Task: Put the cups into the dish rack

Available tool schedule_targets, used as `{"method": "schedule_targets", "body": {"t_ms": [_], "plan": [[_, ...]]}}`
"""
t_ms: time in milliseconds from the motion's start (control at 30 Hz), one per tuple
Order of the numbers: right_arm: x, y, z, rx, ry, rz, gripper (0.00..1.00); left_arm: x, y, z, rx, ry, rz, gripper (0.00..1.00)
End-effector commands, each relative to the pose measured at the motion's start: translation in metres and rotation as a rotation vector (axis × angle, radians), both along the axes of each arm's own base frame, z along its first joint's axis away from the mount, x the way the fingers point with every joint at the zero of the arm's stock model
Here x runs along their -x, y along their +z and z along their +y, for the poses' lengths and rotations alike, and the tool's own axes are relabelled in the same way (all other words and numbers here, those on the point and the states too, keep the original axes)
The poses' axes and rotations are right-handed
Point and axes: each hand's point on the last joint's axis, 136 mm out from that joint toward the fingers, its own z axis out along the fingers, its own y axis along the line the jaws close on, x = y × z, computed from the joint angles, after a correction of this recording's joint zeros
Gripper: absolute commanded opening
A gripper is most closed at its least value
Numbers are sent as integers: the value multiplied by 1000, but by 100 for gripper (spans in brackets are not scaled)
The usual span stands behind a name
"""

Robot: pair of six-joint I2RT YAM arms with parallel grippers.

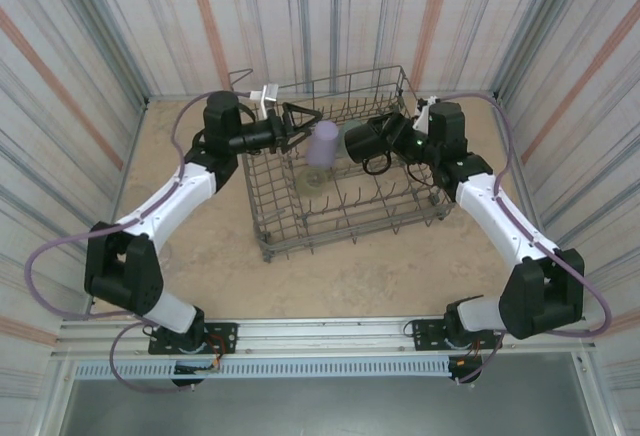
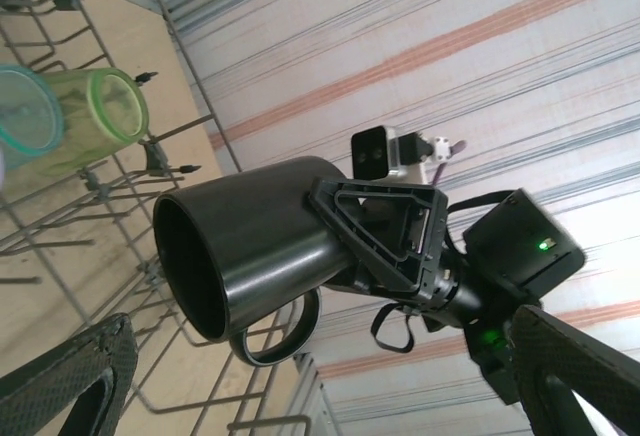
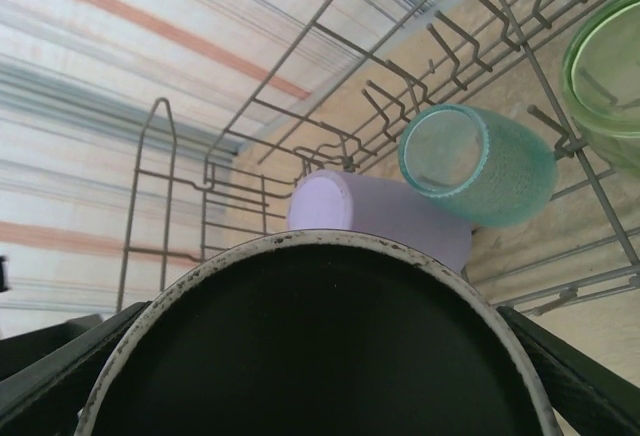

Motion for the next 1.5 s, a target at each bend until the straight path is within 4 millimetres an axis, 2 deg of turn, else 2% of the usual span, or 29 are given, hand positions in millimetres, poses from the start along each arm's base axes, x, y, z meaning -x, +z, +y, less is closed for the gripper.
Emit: {"method": "schedule_targets", "body": {"t_ms": [0, 333, 600, 767, 1033, 1233, 1467], "plan": [[-2, 27, 3, 121, -1, -88, 40, 9, -3, 23, -104, 55, -30, 99], [-7, 7, 26, 396, -5, -16, 37, 33, -4, 88, -255, 225, -44, 99], [-11, -9, 38, 535, -9, 42, 35, 44, -12, 117, -305, 273, -23, 99], [-15, -16, 38, 593, -29, 66, 34, 49, -18, 126, -301, 276, -7, 99], [-22, -14, 24, 711, -85, 78, 32, 54, -23, 131, -306, 269, -1, 99], [-32, -28, 23, 760, -93, 99, 33, 55, -26, 129, -300, 253, 5, 99], [-42, -47, 28, 769, -92, 108, 33, 55, -20, 128, -273, 249, -1, 99]]}}
